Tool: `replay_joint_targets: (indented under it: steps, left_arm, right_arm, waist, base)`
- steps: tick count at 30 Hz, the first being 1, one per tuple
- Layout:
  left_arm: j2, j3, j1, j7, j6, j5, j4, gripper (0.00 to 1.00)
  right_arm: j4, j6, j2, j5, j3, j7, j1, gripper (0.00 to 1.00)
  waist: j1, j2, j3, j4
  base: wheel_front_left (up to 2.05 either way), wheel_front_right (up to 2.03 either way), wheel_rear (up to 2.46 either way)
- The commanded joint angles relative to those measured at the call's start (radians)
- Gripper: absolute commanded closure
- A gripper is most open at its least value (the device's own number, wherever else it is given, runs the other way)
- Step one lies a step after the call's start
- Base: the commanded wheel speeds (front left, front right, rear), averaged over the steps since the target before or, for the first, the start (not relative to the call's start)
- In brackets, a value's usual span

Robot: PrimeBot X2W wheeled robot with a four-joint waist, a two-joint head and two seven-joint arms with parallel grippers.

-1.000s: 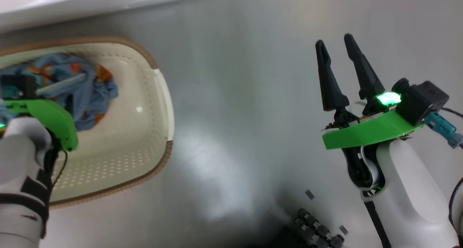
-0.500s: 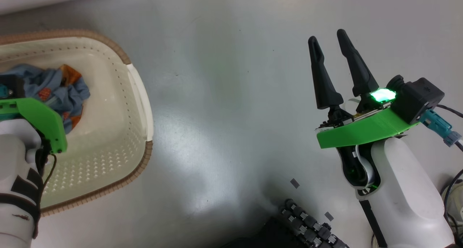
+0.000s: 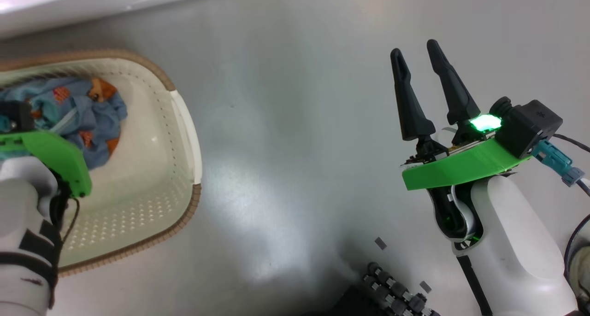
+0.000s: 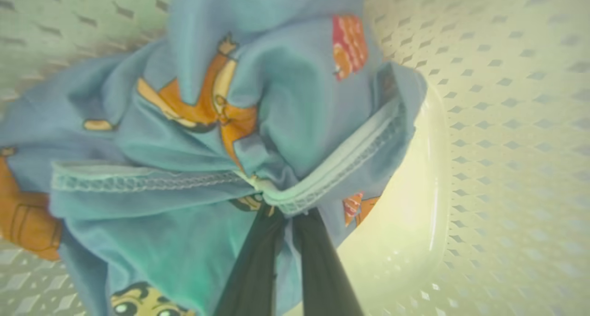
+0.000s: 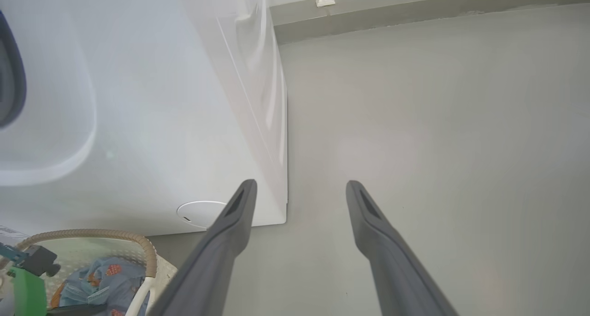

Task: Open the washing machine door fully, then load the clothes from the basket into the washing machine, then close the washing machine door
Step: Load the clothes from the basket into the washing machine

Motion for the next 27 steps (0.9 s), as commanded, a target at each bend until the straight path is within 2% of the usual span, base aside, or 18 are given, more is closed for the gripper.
replay_joint_targets:
  steps: [1,15,21,27]
  left_arm:
    - [0.023,0.020,0.052,-0.019,-0.006,-0.010,-0.006,1.00]
    - [-0.052,-0.014,0.194,-0.259,-0.095,-0.031,-0.014,1.00]
    - [-0.094,-0.015,0.262,-0.320,-0.110,-0.064,-0.048,1.00]
    - [-0.139,-0.023,0.331,-0.337,-0.113,-0.092,-0.131,1.00]
  right_arm:
    - [-0.012,0.006,-0.006,0.013,0.016,-0.008,0.025,0.00]
    - [0.047,0.006,-0.017,0.002,-0.004,-0.008,0.053,0.00]
    - [0.074,0.006,-0.043,0.008,-0.005,-0.008,0.073,0.00]
    - [0.096,0.006,-0.066,0.018,-0.001,-0.008,0.097,0.00]
  waist:
    - [0.0000,-0.0001,-0.034,0.014]
    - [0.0000,-0.0001,-0.289,0.103]
    - [0.0000,-0.0001,-0.401,0.148]
    - [0.0000,-0.0001,-0.508,0.196]
  base:
    - [0.00,0.00,0.00]
    - [0.00,0.00,0.00]
    - [0.00,0.00,0.00]
    - [0.00,0.00,0.00]
